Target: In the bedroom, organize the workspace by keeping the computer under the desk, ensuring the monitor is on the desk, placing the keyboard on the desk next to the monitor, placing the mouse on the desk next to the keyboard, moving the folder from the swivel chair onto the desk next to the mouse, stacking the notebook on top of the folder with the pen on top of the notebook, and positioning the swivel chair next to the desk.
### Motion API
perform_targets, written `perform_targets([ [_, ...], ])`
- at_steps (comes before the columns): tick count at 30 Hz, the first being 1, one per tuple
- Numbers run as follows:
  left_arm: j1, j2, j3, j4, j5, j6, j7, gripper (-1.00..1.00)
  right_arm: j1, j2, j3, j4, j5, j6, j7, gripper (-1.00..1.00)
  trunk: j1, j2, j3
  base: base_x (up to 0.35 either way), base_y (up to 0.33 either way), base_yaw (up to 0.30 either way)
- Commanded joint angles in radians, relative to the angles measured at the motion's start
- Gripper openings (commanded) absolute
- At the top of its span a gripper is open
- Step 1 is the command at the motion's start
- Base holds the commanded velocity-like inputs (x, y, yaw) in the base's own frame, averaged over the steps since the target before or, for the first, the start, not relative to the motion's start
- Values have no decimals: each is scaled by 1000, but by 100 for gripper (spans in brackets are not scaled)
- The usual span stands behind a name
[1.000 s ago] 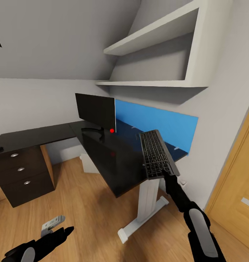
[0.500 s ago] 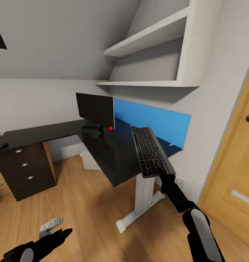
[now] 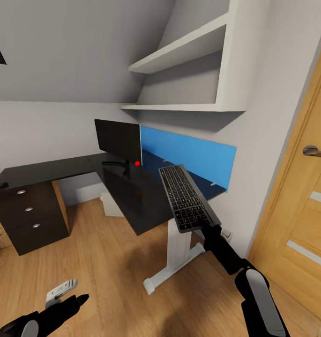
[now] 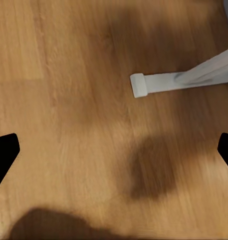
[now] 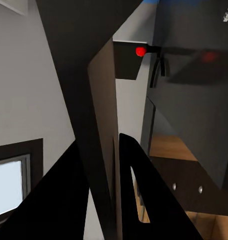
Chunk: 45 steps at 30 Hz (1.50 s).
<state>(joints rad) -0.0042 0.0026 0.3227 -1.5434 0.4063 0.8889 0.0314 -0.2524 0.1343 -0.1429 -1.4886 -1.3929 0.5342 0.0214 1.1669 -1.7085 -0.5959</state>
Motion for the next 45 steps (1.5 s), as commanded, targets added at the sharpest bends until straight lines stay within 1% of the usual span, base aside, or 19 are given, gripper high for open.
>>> perform_targets([
  [1,0,1,8,-1,7,4,3,100,-1,2,-3,0,-3,7,5,-100,0,0,-1,-2,-3,0],
  [5,0,2,19,-1,8,4,2,100,-1,2,-3,1,-3,7,6,-100,0,0,-1,-1,-1,0],
  [12,0,1,25,-2,8,3,-1,100,-1,1,-3,1,-3,8,3,-100,0,0,-1,-11,0,0],
  [23,-1,2,36,-3,8,4,-4,100,-1,3,-3,0,-2,4,2,-100,0,0,-1,-291,0,0],
  [29,-1,0,33,-3,6,3,0,100,-1,5,1,1,-1,0,-3,-100,0,0,2,-81,0,110],
  [32,-1,-1,30,-1,-5,-2,2,100,-1,5,11,2,0,0,-4,-100,0,0,5,-10,0,189],
  [33,-1,-3,29,0,-18,-3,2,100,-1,6,23,1,2,-1,-5,-100,0,0,6,-3,0,197],
  [35,-1,-4,29,7,-33,-5,1,100,-1,6,41,1,2,-1,-6,-100,0,0,9,-2,0,199],
  [36,-1,-5,30,32,-43,-6,1,100,-1,7,50,2,3,-2,-6,-100,0,0,10,-1,0,200],
  [37,-1,-5,30,79,-55,-10,1,100,-1,8,60,2,3,-2,-7,-100,0,0,11,0,0,200],
  [38,-1,-5,30,125,-64,-24,1,100,-1,8,68,2,3,-2,-11,-100,0,0,12,0,0,200],
  [39,0,-5,29,211,-87,-81,1,100,-1,8,81,3,3,-4,-17,-100,0,0,13,0,0,201],
  [40,0,-4,29,263,-107,-146,-1,100,-1,8,90,3,3,-10,-20,-100,0,0,14,0,0,200],
  [41,0,-4,29,304,-129,-219,-2,100,-1,8,100,4,3,-18,-22,-100,0,0,15,0,0,198],
  [42,0,-4,29,320,-140,-256,-3,100,-1,8,106,4,3,-23,-23,-100,0,0,16,0,0,197],
  [43,0,-5,29,363,-163,-349,-4,100,-1,8,132,6,3,-35,-25,-100,0,0,18,0,0,196],
  [44,-1,-5,28,413,-177,-407,-5,100,-1,8,166,14,5,-48,-26,-100,0,0,19,0,0,195],
  [45,-1,-5,28,443,-182,-429,-5,100,-1,8,189,20,7,-58,-27,-100,0,0,20,0,0,195],
])
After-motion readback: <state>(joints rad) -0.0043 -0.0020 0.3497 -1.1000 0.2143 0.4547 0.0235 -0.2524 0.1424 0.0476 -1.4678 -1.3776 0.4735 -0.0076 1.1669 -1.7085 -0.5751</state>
